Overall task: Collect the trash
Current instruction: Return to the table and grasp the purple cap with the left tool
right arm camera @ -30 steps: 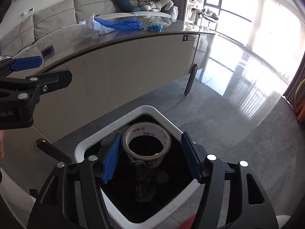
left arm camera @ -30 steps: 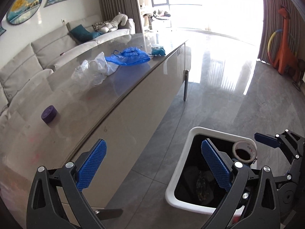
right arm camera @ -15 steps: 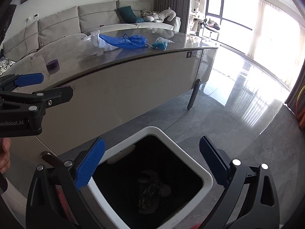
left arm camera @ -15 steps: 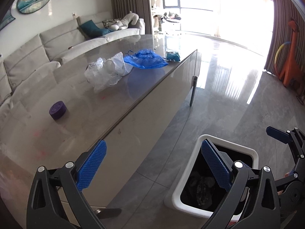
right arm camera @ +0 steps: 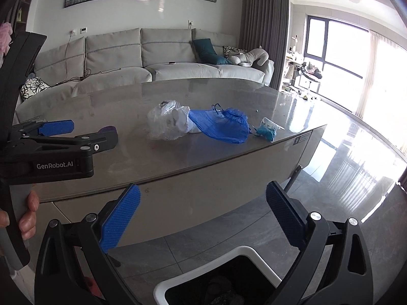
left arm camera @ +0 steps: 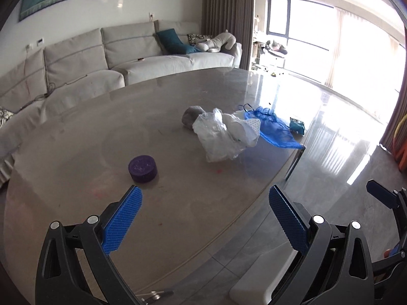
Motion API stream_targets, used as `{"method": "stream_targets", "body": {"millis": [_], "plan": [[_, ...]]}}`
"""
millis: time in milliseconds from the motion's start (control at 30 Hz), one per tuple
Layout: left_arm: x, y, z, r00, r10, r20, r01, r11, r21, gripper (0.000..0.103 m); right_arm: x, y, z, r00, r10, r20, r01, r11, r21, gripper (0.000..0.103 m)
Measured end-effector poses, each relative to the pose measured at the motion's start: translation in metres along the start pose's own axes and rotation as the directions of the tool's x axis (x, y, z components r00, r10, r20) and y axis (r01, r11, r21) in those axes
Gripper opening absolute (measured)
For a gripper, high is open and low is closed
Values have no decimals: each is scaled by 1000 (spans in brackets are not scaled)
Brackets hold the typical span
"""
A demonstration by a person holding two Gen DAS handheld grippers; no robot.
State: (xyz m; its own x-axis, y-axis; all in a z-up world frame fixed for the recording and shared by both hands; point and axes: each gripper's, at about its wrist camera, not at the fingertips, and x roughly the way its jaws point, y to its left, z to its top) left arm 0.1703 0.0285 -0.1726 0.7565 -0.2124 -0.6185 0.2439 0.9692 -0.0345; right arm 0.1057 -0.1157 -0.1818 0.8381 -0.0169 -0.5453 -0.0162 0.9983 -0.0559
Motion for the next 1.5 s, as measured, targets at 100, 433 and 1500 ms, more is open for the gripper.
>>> {"method": "stream_targets", "body": {"millis": [100, 433, 1500], "plan": [[8, 23, 13, 1000, 25, -8, -25, 998, -64, 98, 13, 12, 16, 999, 24, 20, -24, 1000, -14, 98], [44, 73, 30, 994, 97, -47, -103, 981, -162, 98, 62, 43, 53, 995, 91, 49, -88, 994, -57, 98], [123, 102, 17, 977, 42, -208, -71, 989, -133, 46, 142, 42, 70, 992, 127, 14, -127, 992, -20, 98]]}}
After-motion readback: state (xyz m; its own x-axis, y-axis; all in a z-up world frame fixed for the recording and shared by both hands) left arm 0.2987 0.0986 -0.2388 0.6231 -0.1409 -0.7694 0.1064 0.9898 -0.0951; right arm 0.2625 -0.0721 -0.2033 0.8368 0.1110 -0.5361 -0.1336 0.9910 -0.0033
